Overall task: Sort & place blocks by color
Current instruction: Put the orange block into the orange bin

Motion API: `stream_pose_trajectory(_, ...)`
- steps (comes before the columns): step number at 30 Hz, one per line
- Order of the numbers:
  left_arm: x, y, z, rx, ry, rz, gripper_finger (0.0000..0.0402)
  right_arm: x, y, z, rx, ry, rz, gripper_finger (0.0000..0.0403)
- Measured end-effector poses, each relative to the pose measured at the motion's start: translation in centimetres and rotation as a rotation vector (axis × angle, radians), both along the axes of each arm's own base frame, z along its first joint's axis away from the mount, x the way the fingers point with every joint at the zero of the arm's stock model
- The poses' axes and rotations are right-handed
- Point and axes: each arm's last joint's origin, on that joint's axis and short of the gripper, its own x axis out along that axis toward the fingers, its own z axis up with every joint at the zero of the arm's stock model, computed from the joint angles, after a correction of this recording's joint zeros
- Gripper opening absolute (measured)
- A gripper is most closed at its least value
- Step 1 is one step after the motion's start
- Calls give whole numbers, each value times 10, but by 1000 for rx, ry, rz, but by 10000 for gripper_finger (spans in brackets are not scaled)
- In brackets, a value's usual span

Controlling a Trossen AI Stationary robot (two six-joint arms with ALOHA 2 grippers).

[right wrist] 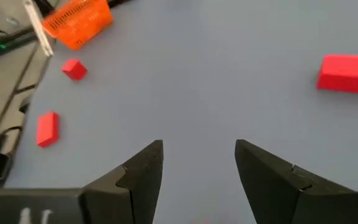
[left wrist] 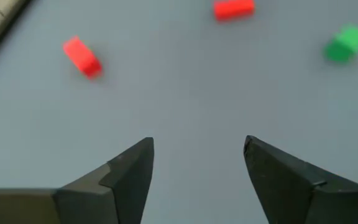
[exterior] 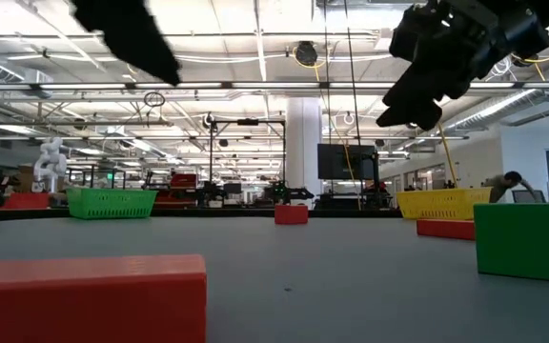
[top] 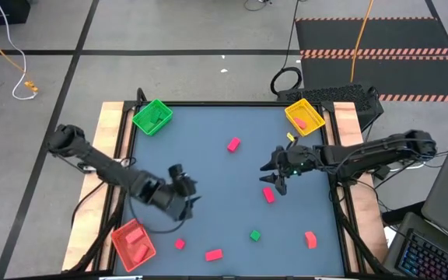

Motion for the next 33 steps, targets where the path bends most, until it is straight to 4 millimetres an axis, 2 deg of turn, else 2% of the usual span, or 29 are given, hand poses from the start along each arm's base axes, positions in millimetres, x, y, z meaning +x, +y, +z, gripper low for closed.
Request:
stream_pose_trajectory(4,17,30,5,52,-43,38,236,0,7,-5,-30,133,-32,196)
stream_pose_trajectory(10,35,74,12,53,-100,64,234,11,17,1,-111,294,-83,196)
stream_pose_trajectory(15,44,94,17,-7,-165,32,234,23,19,5,-220,334,-70,196)
stream_pose_trajectory(19,44,97,17,-21,-166,21,234,34,8,6,-285,277,-130,196)
stream_pose_trajectory(24,39,103,11,-33,-83,60,234,42,-5,3,-229,254,-189,196)
stream_pose_trajectory(30,29,83,2,-67,26,36,234,31,-9,-7,-246,408,-195,196)
stream_pose_trajectory(33,28,74,2,-50,21,25,234,31,-9,-8,-245,394,-171,196)
